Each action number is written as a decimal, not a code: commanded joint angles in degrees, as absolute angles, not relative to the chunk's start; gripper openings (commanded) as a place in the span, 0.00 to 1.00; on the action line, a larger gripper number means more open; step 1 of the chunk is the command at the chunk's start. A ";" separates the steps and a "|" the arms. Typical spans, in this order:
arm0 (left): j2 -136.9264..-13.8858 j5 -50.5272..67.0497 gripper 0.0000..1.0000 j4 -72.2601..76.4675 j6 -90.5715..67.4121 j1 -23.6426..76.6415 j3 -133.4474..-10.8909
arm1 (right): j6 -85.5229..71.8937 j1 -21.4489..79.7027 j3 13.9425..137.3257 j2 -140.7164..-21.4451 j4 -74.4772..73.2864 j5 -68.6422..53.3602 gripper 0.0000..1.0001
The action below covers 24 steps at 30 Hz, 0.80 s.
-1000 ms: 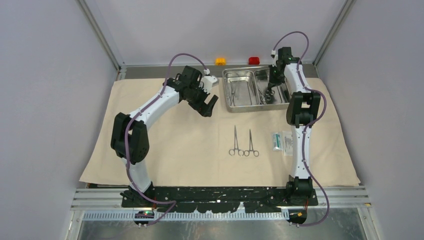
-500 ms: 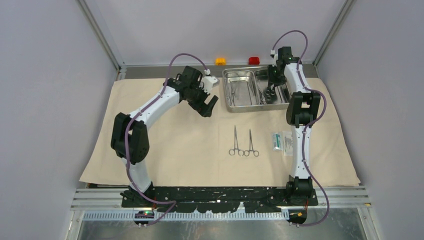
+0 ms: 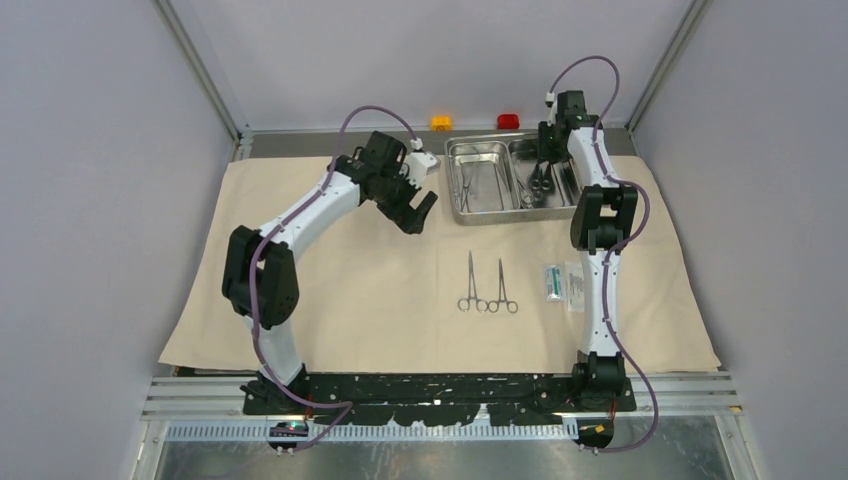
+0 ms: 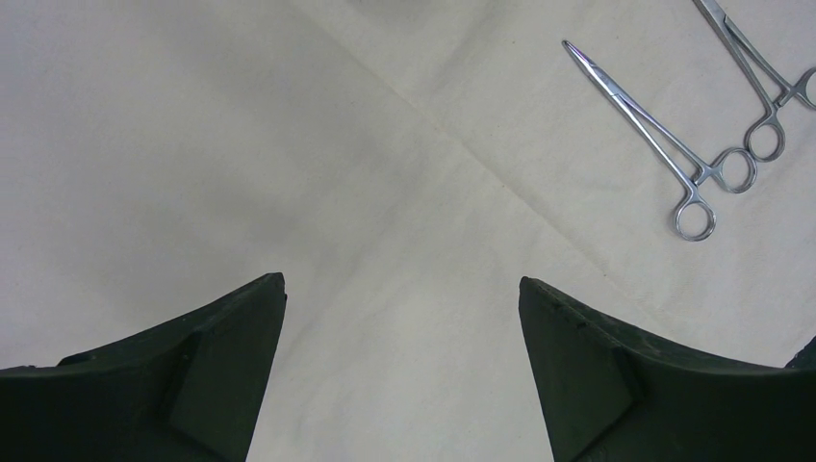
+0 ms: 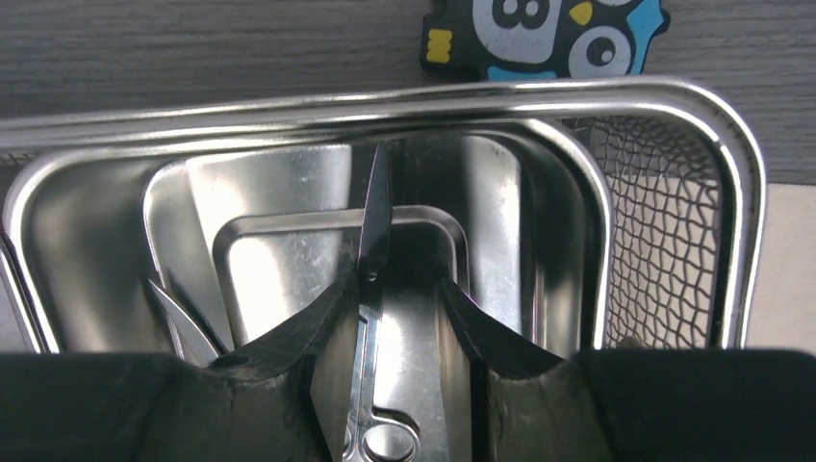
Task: Open and lay out the surgical kit
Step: Pick up the medical item from the container.
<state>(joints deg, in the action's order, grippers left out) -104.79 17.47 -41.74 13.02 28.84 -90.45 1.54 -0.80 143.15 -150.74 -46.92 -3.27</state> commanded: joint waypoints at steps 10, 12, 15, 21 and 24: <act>-105.60 16.61 0.94 -42.58 14.73 29.18 -93.86 | -2.10 -0.64 150.96 -155.79 -40.86 -2.62 0.38; -105.68 16.44 0.94 -42.58 14.81 29.18 -94.02 | -2.26 -0.63 151.06 -156.32 -40.53 -2.77 0.36; -105.83 16.35 0.94 -42.62 14.92 29.18 -94.17 | -2.69 -0.64 151.66 -157.08 -40.50 -2.86 0.34; -105.75 16.05 0.94 -42.63 15.12 29.13 -94.13 | -3.12 -0.57 151.73 -158.01 -41.07 -3.35 0.29; -105.59 16.08 0.94 -42.55 15.25 29.18 -94.13 | -2.77 -0.53 151.51 -158.20 -41.59 -2.86 0.26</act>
